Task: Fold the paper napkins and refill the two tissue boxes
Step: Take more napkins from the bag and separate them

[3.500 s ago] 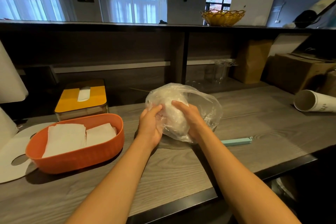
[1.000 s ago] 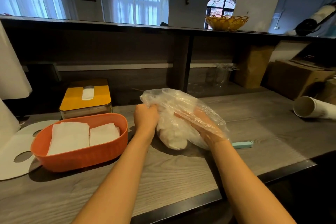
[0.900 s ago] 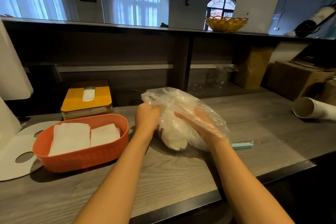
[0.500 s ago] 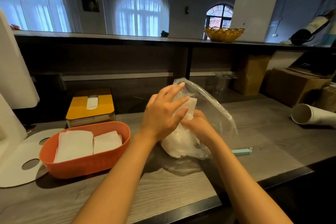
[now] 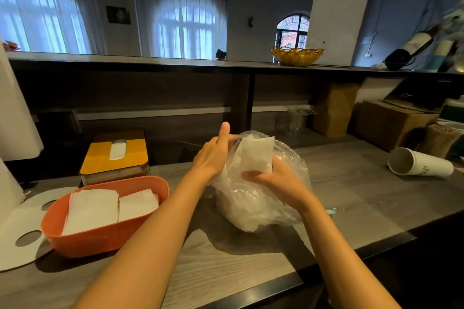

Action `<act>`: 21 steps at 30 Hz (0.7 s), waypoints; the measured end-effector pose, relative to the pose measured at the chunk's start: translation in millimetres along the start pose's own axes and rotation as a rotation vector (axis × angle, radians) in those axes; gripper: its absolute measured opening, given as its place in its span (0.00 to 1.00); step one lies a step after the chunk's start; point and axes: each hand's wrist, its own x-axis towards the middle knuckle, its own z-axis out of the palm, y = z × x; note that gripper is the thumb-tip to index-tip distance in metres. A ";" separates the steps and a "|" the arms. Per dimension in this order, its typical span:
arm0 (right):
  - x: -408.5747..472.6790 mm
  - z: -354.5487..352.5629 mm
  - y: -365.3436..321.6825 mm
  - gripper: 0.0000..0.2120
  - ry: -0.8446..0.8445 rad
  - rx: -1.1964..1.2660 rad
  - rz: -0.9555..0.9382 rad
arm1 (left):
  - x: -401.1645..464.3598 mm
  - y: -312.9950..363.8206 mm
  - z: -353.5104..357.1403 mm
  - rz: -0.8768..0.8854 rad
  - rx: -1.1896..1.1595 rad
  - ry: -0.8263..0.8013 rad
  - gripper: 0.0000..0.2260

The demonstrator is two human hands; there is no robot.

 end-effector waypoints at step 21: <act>74.3 5.4 -30.0 0.14 0.489 0.445 -0.089 | 22.7 -8.9 -19.8 -0.101 -0.162 0.425 0.24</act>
